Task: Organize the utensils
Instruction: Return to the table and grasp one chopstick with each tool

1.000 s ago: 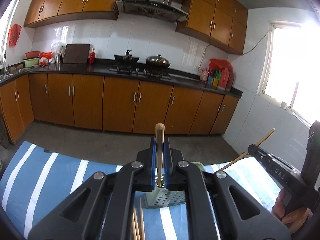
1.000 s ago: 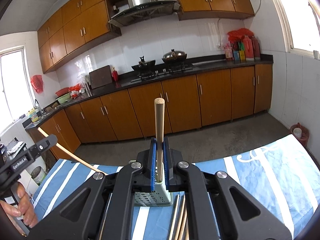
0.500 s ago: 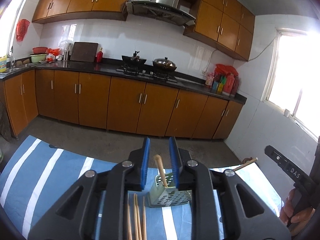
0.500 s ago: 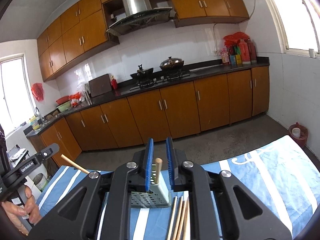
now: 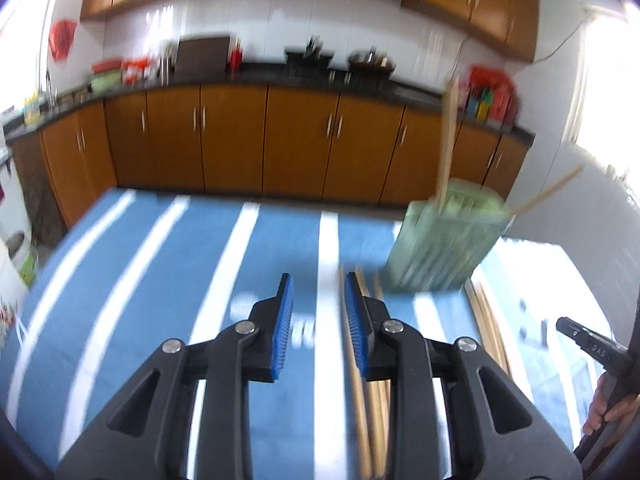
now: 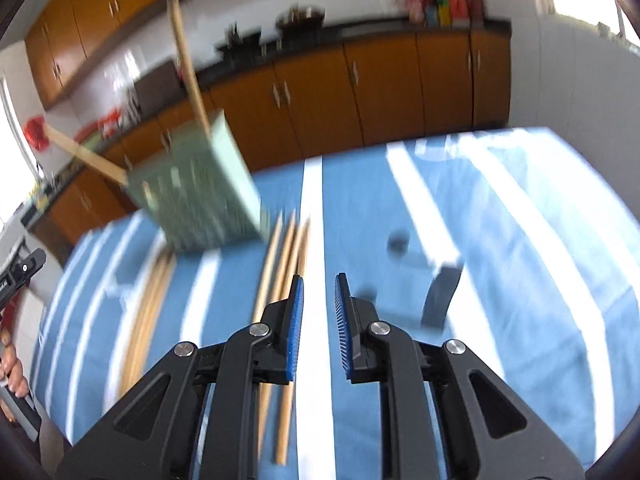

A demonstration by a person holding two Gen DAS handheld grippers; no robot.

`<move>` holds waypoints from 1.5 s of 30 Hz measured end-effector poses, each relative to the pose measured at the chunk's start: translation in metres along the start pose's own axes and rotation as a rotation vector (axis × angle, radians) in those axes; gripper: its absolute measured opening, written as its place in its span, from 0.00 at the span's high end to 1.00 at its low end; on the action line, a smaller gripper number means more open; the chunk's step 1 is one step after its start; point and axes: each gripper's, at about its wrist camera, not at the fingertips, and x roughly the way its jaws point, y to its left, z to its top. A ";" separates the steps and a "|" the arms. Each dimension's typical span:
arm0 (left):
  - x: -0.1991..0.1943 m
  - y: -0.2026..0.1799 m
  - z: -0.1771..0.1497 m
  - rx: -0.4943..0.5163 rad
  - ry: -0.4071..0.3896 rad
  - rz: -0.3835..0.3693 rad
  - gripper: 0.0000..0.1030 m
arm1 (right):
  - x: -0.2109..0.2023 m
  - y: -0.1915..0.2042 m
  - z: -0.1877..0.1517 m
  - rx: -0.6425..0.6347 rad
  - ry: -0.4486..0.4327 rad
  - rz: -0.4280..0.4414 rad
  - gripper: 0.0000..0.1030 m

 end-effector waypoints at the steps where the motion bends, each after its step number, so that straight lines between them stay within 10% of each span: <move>1: 0.007 0.005 -0.011 -0.011 0.035 0.002 0.73 | 0.007 0.002 -0.008 -0.003 0.028 0.005 0.83; 18: 0.041 -0.005 -0.058 -0.010 0.186 -0.063 0.73 | 0.047 0.031 -0.044 -0.130 0.119 -0.045 0.91; 29: 0.065 -0.029 -0.079 0.035 0.267 -0.103 0.80 | 0.042 -0.015 -0.032 0.018 0.095 -0.149 0.93; 45: 0.080 -0.018 -0.078 0.087 0.248 0.039 0.92 | 0.045 -0.008 -0.030 -0.013 0.093 -0.136 0.93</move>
